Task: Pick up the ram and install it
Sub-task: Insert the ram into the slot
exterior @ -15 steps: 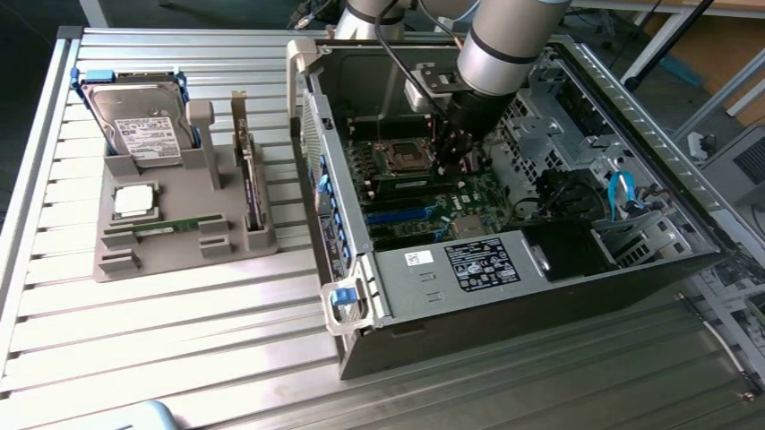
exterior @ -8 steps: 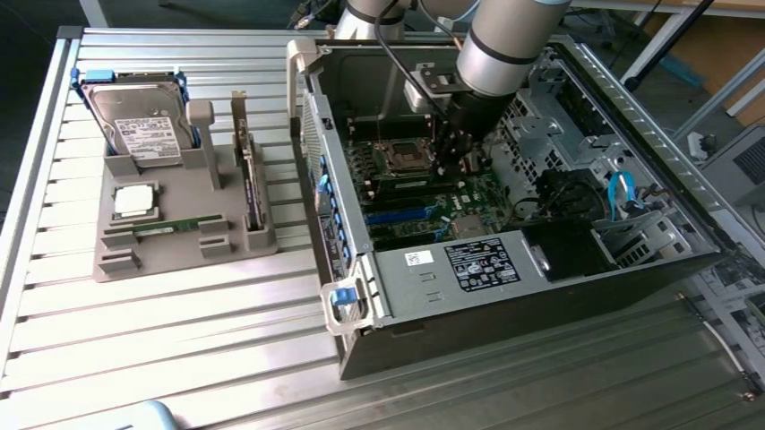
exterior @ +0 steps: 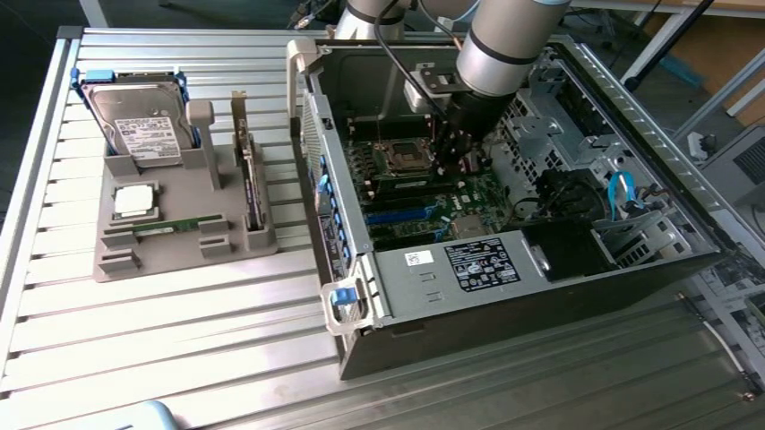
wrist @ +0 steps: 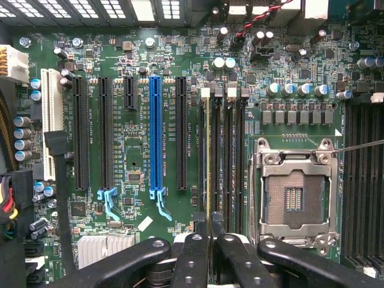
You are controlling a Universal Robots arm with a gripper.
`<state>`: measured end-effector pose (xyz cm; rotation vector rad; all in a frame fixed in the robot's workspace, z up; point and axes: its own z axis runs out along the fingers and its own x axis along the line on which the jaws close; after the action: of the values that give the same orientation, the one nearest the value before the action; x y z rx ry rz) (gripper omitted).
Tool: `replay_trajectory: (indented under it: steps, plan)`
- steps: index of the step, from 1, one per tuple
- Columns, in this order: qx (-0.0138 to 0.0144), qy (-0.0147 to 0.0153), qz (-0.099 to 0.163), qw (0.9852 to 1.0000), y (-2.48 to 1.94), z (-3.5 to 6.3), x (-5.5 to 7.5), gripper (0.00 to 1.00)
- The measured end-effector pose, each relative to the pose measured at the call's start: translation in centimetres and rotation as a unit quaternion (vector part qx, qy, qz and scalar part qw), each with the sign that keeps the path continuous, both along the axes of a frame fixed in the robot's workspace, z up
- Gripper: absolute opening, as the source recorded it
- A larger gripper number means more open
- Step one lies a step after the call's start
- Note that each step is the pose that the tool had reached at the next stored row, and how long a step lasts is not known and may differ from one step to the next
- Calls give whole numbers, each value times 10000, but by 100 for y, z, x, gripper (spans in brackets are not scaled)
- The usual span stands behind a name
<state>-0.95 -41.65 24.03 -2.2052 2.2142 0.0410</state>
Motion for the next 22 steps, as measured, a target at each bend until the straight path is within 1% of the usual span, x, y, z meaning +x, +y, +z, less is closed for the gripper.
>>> replay_trajectory:
  steps: [6,22]
  plan:
    - [0,0,-41,10000,0,0,0,12]
    - [-1,0,-42,10000,0,-17,0,12]
